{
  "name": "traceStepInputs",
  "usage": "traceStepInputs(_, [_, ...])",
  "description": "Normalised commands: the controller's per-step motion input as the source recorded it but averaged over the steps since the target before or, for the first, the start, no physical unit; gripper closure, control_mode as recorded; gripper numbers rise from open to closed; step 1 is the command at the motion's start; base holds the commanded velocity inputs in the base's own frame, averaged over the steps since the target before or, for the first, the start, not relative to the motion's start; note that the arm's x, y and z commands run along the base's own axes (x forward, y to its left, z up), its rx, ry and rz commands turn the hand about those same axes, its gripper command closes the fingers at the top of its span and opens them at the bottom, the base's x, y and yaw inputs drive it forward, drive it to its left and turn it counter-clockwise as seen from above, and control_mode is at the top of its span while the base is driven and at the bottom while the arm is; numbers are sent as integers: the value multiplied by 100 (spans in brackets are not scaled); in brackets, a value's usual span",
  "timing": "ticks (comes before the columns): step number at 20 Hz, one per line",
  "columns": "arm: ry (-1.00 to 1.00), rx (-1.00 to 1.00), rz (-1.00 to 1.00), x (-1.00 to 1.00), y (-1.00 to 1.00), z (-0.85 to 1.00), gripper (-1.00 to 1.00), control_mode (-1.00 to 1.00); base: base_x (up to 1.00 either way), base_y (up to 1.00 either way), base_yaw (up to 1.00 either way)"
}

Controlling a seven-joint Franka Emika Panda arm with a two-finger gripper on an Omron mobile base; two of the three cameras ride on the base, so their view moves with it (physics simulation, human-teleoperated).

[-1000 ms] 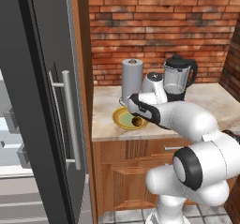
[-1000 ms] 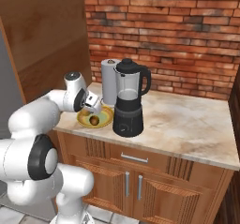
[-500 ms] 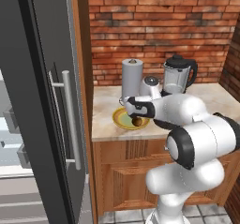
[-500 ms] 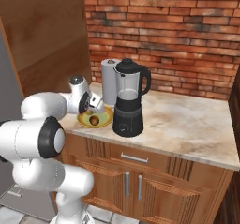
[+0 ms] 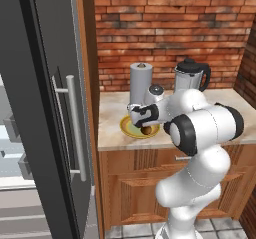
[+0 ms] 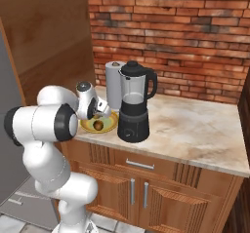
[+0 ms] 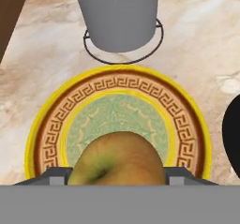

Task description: Pick the apple and mango from the fridge and place them on the plate next to the blender to make a fruit smoothie.

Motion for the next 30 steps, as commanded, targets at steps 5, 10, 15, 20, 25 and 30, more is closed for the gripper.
traceStepInputs(5, [0,0,0,14,0,-4,-100,-100,0,0,0])
traceStepInputs(10, [0,0,0,1,0,8,-100,-100,0,0,0])
traceStepInputs(15, [-9,0,0,-29,0,57,-100,-100,0,0,0])
traceStepInputs(20, [-24,0,0,-99,-7,69,-100,-100,0,0,0])
traceStepInputs(25, [-24,0,0,-100,-11,54,-100,-100,0,0,0])
traceStepInputs(30, [-21,1,0,-100,-6,60,-100,-100,0,0,0])
